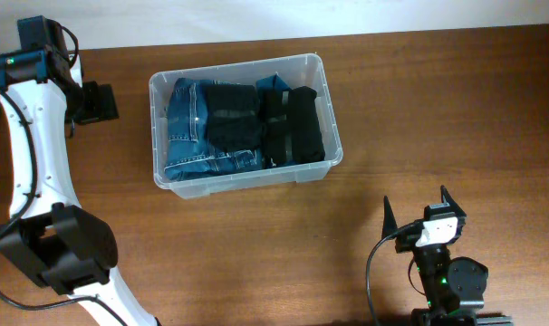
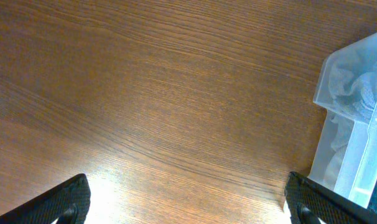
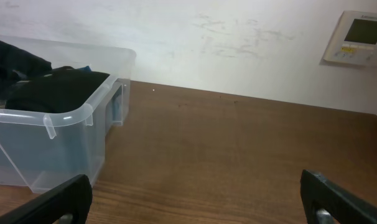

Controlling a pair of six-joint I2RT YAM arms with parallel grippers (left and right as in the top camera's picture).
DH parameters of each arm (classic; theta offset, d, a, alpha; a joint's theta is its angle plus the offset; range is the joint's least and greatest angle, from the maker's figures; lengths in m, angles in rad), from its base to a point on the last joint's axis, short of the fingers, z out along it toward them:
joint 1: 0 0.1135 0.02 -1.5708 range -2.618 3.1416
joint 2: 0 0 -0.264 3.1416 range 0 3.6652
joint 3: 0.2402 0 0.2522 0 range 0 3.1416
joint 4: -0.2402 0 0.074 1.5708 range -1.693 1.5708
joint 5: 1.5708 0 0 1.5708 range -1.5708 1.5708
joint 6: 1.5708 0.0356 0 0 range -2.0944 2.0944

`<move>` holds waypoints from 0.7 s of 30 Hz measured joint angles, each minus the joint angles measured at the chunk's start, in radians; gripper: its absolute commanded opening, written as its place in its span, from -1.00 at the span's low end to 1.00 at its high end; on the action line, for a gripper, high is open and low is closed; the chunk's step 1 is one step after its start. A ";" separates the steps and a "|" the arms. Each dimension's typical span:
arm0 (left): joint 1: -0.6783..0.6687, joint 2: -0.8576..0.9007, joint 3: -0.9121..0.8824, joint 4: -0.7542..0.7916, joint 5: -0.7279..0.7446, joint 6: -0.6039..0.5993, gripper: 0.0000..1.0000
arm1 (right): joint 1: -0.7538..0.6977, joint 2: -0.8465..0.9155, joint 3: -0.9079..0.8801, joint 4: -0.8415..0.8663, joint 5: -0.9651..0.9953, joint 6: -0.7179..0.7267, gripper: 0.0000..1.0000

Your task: Pack container

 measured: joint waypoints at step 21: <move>-0.100 -0.470 -0.347 0.830 0.129 0.000 0.99 | 0.000 -0.001 0.000 0.000 0.003 0.000 0.97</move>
